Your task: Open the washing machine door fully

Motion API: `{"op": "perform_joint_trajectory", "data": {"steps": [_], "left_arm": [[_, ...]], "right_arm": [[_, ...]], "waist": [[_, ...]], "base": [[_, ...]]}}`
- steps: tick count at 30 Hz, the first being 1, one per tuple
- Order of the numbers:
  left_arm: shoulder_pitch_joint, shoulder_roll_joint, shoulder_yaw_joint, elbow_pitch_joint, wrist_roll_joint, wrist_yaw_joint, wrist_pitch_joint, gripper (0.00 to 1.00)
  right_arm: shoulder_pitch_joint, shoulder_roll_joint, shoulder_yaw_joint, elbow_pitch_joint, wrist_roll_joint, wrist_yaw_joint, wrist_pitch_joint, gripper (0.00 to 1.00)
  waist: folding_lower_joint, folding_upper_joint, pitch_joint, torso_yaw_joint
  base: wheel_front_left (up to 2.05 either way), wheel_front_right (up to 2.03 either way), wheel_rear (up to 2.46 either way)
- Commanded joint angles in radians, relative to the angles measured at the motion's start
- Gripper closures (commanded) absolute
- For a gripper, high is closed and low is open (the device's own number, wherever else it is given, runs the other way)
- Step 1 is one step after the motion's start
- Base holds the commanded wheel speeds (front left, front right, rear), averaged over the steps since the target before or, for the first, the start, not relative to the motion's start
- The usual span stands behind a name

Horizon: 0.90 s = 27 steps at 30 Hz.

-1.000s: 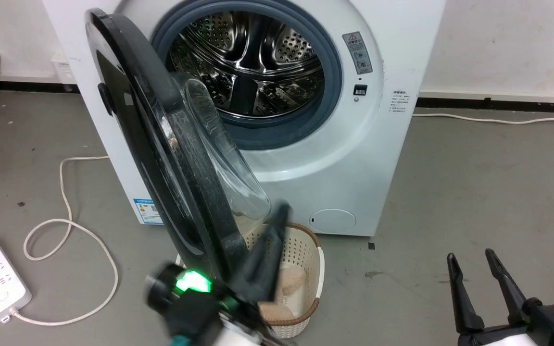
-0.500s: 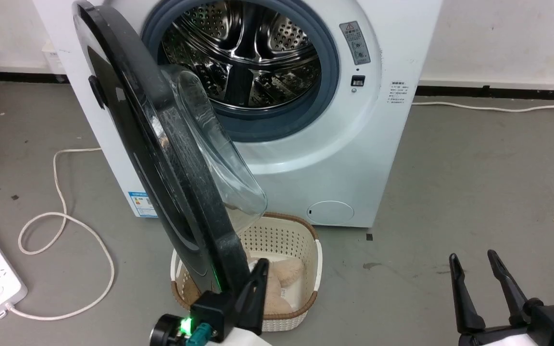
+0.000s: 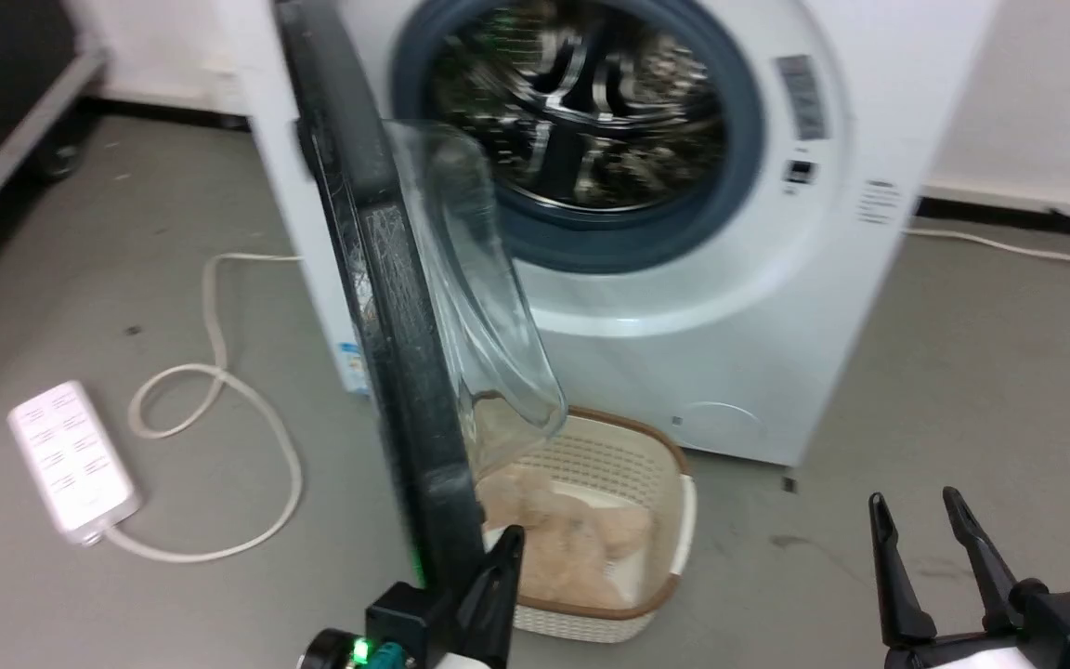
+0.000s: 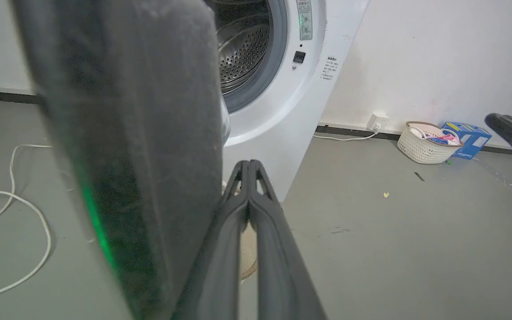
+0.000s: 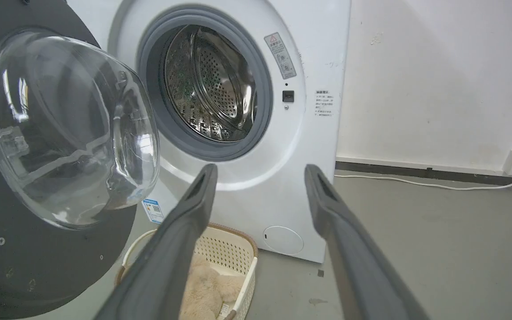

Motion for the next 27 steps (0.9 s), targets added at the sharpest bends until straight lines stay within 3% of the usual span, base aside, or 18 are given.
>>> {"op": "perform_joint_trajectory", "data": {"steps": [1, 9, 14, 20, 27], "left_arm": [[0.005, 0.018, 0.021, 0.005, -0.007, 0.014, -0.006, 1.0], [0.015, 0.079, 0.085, 0.005, -0.027, 0.029, 0.001, 1.0], [-0.004, 0.145, 0.168, -0.004, -0.044, 0.045, -0.004, 1.0], [-0.076, 0.242, 0.231, 0.0, -0.05, 0.031, 0.046, 1.0], [-0.183, 0.362, 0.308, 0.092, -0.097, -0.029, 0.103, 1.0]], "right_arm": [[0.009, 0.003, -0.001, 0.001, 0.004, 0.001, -0.006, 0.0], [0.011, 0.003, 0.025, 0.011, 0.002, 0.001, -0.002, 0.0], [-0.005, 0.003, 0.044, 0.008, -0.011, 0.001, 0.007, 0.0], [-0.038, 0.003, 0.062, -0.02, -0.034, 0.001, 0.029, 0.0], [-0.079, 0.003, 0.069, -0.048, -0.067, 0.001, 0.055, 0.0]], "waist": [[0.0, -0.0001, -0.007, 0.053], [0.0, -0.0001, -0.012, 0.197], [0.0, -0.0001, 0.012, 0.243], [0.0, -0.0001, 0.081, 0.246], [0.0, -0.0001, 0.175, 0.207]], "base": [[0.0, 0.0, 0.0], [0.0, 0.0, 0.0], [0.0, 0.0, 0.0], [0.0, 0.0, 0.0], [0.0, 0.0, 0.0]]}}
